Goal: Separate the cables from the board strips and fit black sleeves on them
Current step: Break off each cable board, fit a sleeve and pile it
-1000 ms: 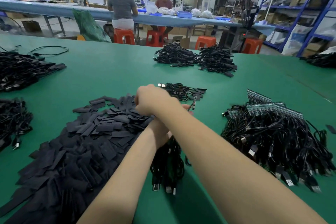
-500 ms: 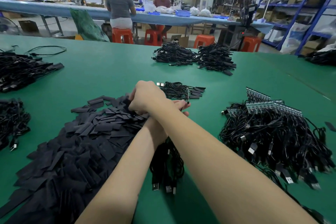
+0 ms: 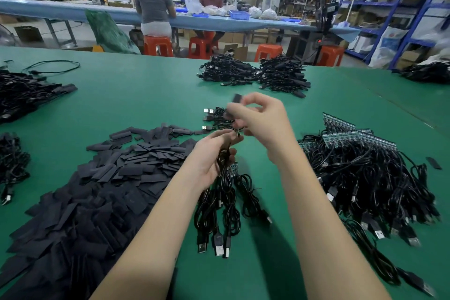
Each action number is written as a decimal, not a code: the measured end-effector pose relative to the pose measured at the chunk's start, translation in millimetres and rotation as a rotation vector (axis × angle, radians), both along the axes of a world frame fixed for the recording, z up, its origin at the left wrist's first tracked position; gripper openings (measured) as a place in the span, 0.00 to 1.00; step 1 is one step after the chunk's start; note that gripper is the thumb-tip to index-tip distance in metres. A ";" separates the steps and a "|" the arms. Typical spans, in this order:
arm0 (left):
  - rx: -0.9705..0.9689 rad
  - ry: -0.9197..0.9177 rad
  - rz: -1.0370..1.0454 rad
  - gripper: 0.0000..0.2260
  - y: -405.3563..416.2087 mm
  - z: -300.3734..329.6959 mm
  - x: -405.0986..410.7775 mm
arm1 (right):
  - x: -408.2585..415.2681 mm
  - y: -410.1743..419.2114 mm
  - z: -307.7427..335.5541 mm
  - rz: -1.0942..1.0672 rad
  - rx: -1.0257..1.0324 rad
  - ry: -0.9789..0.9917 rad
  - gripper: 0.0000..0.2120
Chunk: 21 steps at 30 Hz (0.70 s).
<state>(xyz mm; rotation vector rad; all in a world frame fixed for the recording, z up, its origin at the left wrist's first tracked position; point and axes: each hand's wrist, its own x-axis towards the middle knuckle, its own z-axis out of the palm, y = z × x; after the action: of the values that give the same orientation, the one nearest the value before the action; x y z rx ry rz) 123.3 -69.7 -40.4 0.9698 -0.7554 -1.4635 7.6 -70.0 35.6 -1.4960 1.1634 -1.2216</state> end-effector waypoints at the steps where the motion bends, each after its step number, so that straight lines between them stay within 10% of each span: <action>1: 0.007 -0.001 0.006 0.03 -1.5 -1.8 -0.1 | -13.9 -0.2 -9.1 -0.034 0.031 -0.050 0.10; 10: -0.148 -0.315 0.084 0.06 8.7 10.3 -0.7 | -61.4 1.7 -58.1 0.094 0.338 -0.619 0.14; 21: -0.253 -0.498 -0.077 0.05 13.8 16.3 1.1 | -65.3 2.7 -60.0 0.047 0.083 -0.604 0.09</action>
<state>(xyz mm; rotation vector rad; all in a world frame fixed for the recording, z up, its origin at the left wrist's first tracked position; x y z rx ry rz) 124.4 -55.9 -24.1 1.1290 -1.3177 -1.1606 -57.7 -67.3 -24.5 -0.9787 0.7538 -1.4375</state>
